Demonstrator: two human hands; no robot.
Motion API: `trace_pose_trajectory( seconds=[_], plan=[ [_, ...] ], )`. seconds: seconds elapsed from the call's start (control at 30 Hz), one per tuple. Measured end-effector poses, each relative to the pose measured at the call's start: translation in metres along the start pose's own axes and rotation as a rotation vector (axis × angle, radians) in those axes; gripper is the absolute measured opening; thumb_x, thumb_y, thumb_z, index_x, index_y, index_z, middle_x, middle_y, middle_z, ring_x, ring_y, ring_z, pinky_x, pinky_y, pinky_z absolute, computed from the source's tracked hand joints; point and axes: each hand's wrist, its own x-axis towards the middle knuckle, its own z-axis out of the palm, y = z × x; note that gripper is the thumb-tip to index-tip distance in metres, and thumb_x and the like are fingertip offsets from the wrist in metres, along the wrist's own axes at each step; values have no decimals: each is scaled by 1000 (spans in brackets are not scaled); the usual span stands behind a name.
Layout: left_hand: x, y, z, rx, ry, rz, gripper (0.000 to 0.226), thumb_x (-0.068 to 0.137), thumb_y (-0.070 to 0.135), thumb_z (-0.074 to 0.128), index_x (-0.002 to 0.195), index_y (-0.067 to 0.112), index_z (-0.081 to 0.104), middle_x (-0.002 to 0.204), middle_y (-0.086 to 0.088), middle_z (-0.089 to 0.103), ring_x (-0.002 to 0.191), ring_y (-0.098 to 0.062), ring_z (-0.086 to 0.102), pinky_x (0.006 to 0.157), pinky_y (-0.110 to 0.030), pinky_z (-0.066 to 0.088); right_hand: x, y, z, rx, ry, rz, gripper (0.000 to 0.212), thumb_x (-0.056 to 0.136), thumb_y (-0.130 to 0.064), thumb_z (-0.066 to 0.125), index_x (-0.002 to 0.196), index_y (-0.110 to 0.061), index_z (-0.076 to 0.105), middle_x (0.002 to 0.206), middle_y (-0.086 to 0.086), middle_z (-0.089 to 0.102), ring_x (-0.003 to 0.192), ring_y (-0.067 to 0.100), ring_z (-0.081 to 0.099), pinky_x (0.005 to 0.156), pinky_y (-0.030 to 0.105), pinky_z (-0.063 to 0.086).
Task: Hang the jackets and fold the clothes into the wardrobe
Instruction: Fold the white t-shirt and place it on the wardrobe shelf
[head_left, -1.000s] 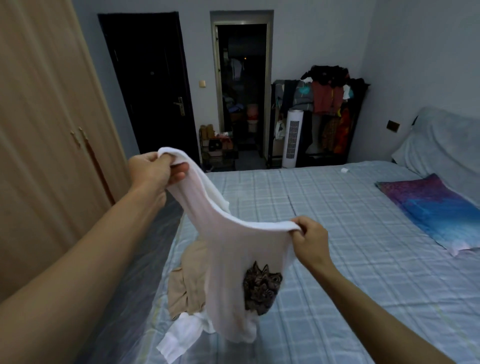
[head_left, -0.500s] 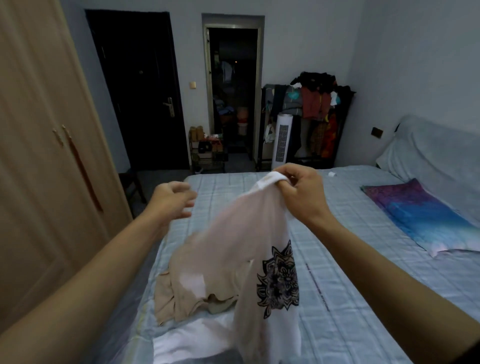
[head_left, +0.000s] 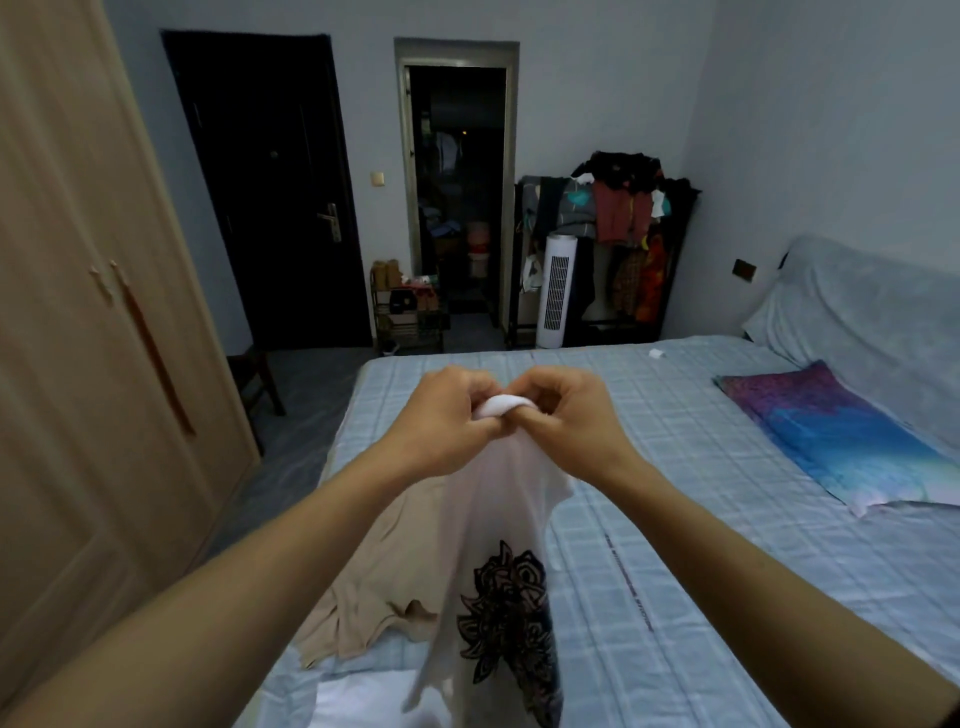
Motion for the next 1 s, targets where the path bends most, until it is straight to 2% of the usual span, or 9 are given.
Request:
trace_pose_trajectory(
  seconds=[0.17, 0.3, 0.43, 0.5, 0.63, 0.7, 0.8, 0.9, 1.0],
  plan=[
    [5, -5, -4, 67, 14, -17, 12, 86, 14, 67, 76, 20, 70, 72, 4, 66, 70, -11, 61, 62, -29, 46, -26, 36, -6, 311, -220, 191, 21, 83, -9, 77, 102, -5, 68, 93, 13, 74, 87, 25, 73, 80, 34, 59],
    [3, -11, -10, -87, 78, -79, 23, 88, 9, 64, 74, 27, 68, 71, 10, 65, 67, -2, 59, 59, -18, 42, -46, 67, 11, 280, -336, 256, 23, 80, -3, 78, 100, -12, 71, 96, 9, 75, 90, 24, 72, 81, 34, 58],
    [1, -19, -20, -93, 136, -86, 21, 88, 13, 64, 74, 29, 68, 71, 9, 66, 67, -6, 61, 60, -24, 43, -53, 80, 35, 196, -237, 251, 8, 81, -19, 75, 85, -13, 71, 82, 2, 72, 77, 17, 70, 72, 40, 58],
    [-1, -25, -26, -84, 159, -98, 19, 89, 14, 63, 75, 27, 68, 72, 8, 67, 69, -9, 63, 61, -27, 45, -50, 82, 42, 203, -147, 274, 18, 82, -27, 71, 79, -10, 69, 72, 3, 66, 69, 15, 62, 64, 45, 55],
    [-9, -44, -38, -50, 241, -125, 13, 88, 17, 66, 77, 22, 68, 73, 2, 69, 71, -18, 65, 64, -35, 51, -38, 76, 40, 224, -56, 270, 21, 87, -31, 64, 86, -11, 69, 81, 19, 68, 72, 34, 65, 72, 58, 53],
    [-13, -56, -42, -28, 239, -150, 15, 89, 22, 68, 75, 18, 68, 71, -1, 69, 67, -19, 64, 63, -35, 50, -31, 66, 33, 241, -4, 264, 17, 97, -24, 59, 89, -12, 69, 86, 16, 68, 74, 36, 64, 72, 55, 53],
    [-22, -68, -44, -34, 138, -192, 22, 91, 27, 69, 71, 18, 68, 66, 0, 68, 60, -9, 58, 60, -32, 45, -20, 51, 26, 220, 37, 231, 19, 99, -26, 56, 86, -16, 67, 80, 11, 65, 66, 22, 56, 60, 44, 46],
    [-29, -68, -41, -69, 23, -193, 23, 91, 28, 69, 70, 18, 70, 61, -1, 63, 57, -7, 53, 58, -30, 40, -16, 37, 29, 226, 11, 188, 17, 98, -24, 57, 85, -17, 65, 78, 19, 63, 63, 23, 53, 56, 40, 40],
    [-31, -62, -37, -146, -81, -186, 20, 89, 31, 70, 74, 17, 71, 71, -15, 65, 63, -12, 54, 60, -33, 41, -17, 25, 35, 237, -4, 134, 14, 97, -21, 59, 87, -15, 66, 79, 21, 63, 62, 27, 53, 55, 37, 39]
  ],
)
